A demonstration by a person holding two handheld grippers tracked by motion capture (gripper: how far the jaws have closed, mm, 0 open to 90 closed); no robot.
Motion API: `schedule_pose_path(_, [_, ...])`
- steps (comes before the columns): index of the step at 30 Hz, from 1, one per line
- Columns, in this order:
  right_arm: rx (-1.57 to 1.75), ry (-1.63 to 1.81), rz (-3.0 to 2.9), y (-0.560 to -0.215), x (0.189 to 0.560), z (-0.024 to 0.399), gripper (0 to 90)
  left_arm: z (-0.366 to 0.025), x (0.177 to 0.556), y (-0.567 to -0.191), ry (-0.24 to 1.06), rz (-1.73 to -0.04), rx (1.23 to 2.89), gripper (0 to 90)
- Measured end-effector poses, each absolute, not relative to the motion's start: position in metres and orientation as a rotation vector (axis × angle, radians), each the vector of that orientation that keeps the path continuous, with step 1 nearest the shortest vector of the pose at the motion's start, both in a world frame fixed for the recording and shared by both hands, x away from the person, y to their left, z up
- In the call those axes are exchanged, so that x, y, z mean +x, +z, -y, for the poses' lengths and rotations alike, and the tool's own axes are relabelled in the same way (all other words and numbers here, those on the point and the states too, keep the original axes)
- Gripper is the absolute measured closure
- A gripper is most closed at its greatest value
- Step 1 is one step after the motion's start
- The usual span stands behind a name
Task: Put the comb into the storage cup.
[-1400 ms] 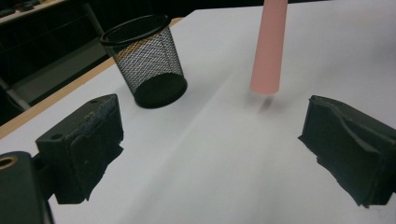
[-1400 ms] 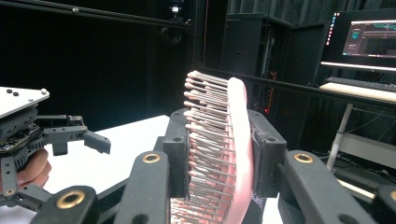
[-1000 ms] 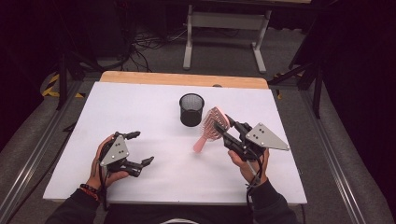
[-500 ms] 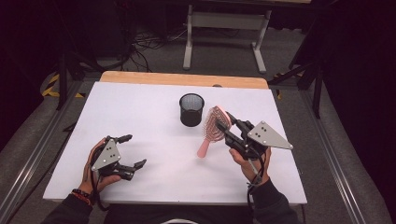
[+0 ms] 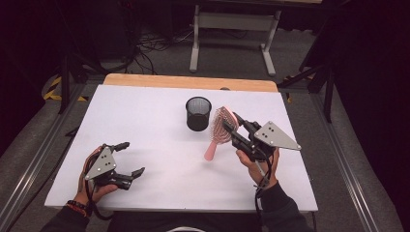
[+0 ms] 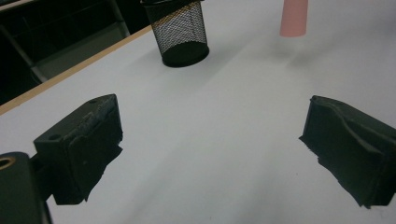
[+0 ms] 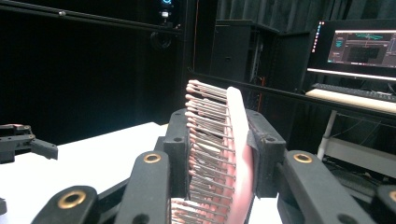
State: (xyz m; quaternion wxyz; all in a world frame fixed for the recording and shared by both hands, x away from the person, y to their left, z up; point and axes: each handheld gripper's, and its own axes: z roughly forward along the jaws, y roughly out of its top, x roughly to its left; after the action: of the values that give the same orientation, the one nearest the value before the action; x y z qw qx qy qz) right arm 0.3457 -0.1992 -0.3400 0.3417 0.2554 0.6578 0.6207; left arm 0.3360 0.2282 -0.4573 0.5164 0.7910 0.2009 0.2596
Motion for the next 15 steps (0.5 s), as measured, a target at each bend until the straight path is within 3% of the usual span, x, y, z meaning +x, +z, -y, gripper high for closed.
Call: schedule_pose_path(15, [0.647,1.607,-1.683,-0.321,0.351,0.198,65.6,-0.243,0.328,-0.459,0.620,-0.498,1.896,5.4])
